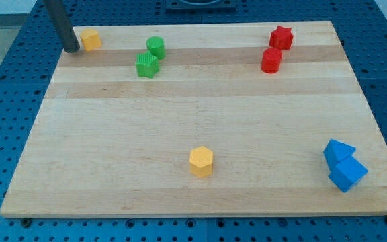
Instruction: Slide the yellow heart left a bit
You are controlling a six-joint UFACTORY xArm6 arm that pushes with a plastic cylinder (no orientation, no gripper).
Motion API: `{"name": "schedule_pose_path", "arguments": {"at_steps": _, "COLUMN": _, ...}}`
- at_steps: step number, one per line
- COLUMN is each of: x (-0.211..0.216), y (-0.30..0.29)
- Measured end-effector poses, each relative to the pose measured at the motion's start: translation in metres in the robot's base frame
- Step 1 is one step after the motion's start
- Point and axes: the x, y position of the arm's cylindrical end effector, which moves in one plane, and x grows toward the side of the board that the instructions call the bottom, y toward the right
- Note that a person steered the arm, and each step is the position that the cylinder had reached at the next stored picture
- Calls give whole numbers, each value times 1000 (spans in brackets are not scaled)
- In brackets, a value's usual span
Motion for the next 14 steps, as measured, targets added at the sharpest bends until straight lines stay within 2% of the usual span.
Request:
{"name": "schedule_pose_path", "arguments": {"at_steps": 3, "x": -20, "y": 27}}
{"name": "schedule_pose_path", "arguments": {"at_steps": 6, "x": -16, "y": 24}}
{"name": "schedule_pose_path", "arguments": {"at_steps": 8, "x": 66, "y": 39}}
{"name": "schedule_pose_path", "arguments": {"at_steps": 10, "x": 165, "y": 96}}
{"name": "schedule_pose_path", "arguments": {"at_steps": 11, "x": 182, "y": 131}}
{"name": "schedule_pose_path", "arguments": {"at_steps": 14, "x": 143, "y": 337}}
